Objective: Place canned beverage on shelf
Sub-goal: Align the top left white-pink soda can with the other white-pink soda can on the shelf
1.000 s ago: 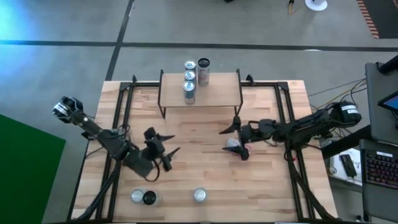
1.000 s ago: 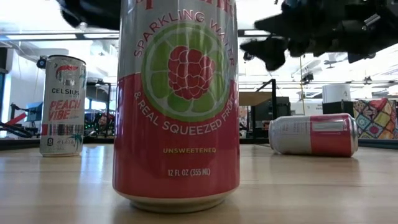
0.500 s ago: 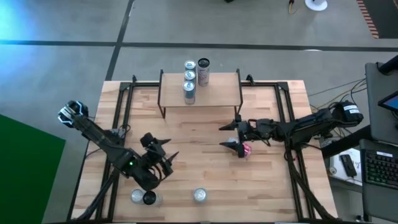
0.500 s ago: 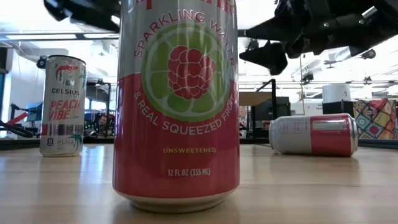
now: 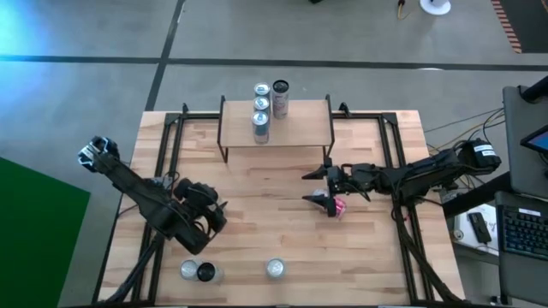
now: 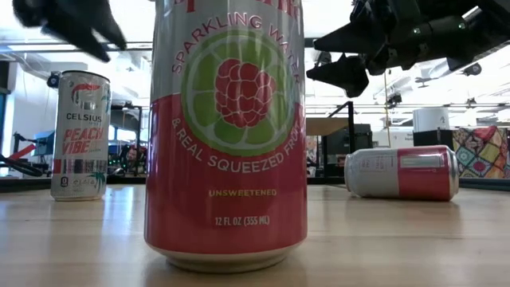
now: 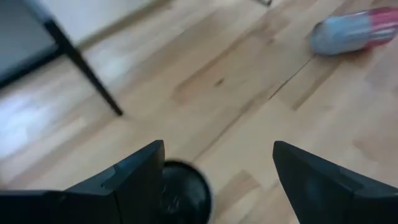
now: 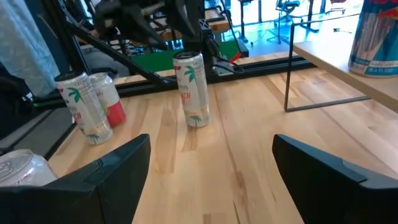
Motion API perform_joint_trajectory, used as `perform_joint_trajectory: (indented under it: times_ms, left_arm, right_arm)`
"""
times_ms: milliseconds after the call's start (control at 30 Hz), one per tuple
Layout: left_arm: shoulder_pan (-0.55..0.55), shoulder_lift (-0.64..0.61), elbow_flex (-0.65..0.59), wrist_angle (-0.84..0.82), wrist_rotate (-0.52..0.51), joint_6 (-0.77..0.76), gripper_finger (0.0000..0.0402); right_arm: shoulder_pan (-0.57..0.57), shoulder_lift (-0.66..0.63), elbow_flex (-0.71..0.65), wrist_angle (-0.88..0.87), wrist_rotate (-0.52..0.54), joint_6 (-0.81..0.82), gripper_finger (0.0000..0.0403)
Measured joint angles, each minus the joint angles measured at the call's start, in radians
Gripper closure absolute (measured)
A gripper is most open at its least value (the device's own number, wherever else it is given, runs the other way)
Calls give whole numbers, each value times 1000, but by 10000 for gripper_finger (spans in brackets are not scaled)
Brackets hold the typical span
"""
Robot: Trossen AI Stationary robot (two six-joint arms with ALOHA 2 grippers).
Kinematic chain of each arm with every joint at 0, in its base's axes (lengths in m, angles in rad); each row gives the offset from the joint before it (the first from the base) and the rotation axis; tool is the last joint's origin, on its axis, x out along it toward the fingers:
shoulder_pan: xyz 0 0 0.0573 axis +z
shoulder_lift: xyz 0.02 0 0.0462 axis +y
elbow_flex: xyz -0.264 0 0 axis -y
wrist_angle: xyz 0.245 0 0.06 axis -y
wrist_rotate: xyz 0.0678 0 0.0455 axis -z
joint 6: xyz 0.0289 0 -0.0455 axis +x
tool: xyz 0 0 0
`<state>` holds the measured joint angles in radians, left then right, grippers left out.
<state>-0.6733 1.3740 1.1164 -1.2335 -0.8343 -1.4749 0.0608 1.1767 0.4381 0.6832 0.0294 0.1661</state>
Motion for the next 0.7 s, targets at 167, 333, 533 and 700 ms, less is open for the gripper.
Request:
perform_joint_trajectory:
  times_ms: [167, 333, 533, 700]
  left_arm:
    - [-5, 0, -93, -26, 26, -130, 115]
    - [-4, -3, -130, -46, 30, -161, 99]
    - [-6, -4, -130, -42, 36, -160, 79]
    - [-6, -2, -130, -22, 25, -153, 78]
  right_arm:
    - [0, 2, 0, -29, 0, -1, 77]
    - [-1, 3, 0, -52, 8, -9, 77]
    - [0, 3, 0, -51, 50, -17, 77]
    - [-1, 3, 0, -52, 51, -18, 77]
